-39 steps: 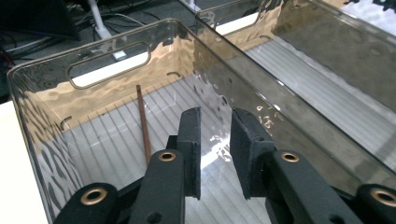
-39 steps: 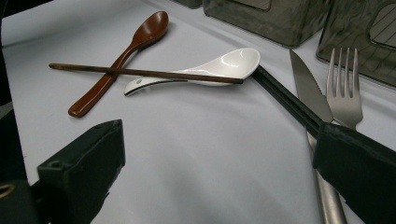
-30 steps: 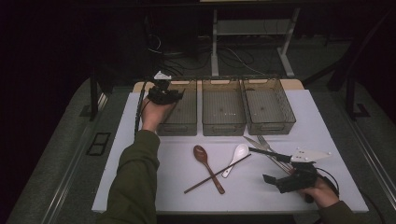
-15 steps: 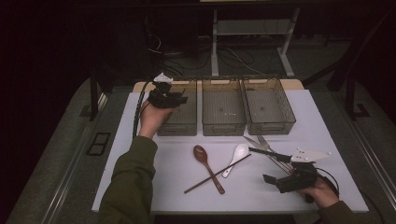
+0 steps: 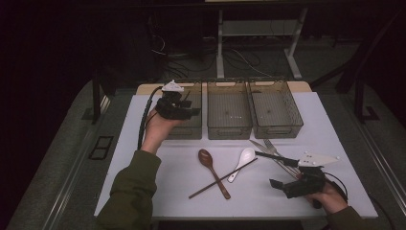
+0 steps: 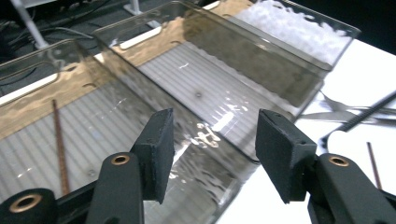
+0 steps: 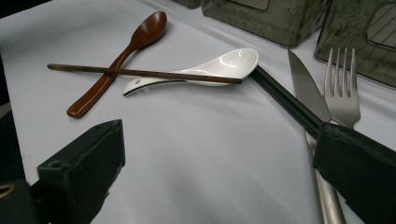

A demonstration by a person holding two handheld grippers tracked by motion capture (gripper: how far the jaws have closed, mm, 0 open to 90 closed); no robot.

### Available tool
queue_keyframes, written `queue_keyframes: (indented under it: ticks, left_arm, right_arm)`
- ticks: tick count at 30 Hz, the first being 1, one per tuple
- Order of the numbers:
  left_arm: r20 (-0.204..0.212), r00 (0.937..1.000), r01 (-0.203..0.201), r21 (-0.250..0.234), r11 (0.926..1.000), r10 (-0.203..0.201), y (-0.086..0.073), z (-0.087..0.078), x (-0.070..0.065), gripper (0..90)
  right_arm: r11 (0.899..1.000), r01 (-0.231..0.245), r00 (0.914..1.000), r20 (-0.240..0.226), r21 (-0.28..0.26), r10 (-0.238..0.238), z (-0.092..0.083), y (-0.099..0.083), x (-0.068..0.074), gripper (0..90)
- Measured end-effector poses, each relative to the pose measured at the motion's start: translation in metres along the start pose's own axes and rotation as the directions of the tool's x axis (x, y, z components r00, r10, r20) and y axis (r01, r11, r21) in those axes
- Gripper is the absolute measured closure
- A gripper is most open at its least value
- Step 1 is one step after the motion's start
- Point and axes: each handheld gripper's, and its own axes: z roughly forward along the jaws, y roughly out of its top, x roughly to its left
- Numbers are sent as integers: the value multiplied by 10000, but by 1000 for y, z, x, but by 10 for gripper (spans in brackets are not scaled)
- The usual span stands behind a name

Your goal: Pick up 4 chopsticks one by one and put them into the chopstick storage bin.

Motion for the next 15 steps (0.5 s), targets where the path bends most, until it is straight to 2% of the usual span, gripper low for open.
queue_keyframes:
  ticks: [1, 6, 12, 13, 15]
  left_arm:
    - [72, 10000, 59, -81, 9999, -58, 0, 0, -4, 439]
    - [278, 9994, -216, -262, 9994, 224, -3, -3, -21, 403]
    - [549, 9972, -499, -305, 9983, 515, -10, -4, -38, 378]
    - [572, 9959, -683, -247, 9974, 696, -11, -5, -39, 376]
    - [666, 9954, -663, -311, 9973, 683, -14, -4, -44, 369]
  right_arm:
    - [10000, -2, 10000, -4, -5, 2, 0, 0, 0, 20]
    - [10000, -28, 10000, 2, 1, 28, -1, 0, 0, 20]
    - [10000, -31, 10000, 8, -2, 31, -1, 0, 0, 20]
    - [10000, -31, 10000, 12, -7, 31, -1, 0, 0, 20]
    - [10000, -37, 10000, 13, -7, 37, -1, 0, 0, 20]
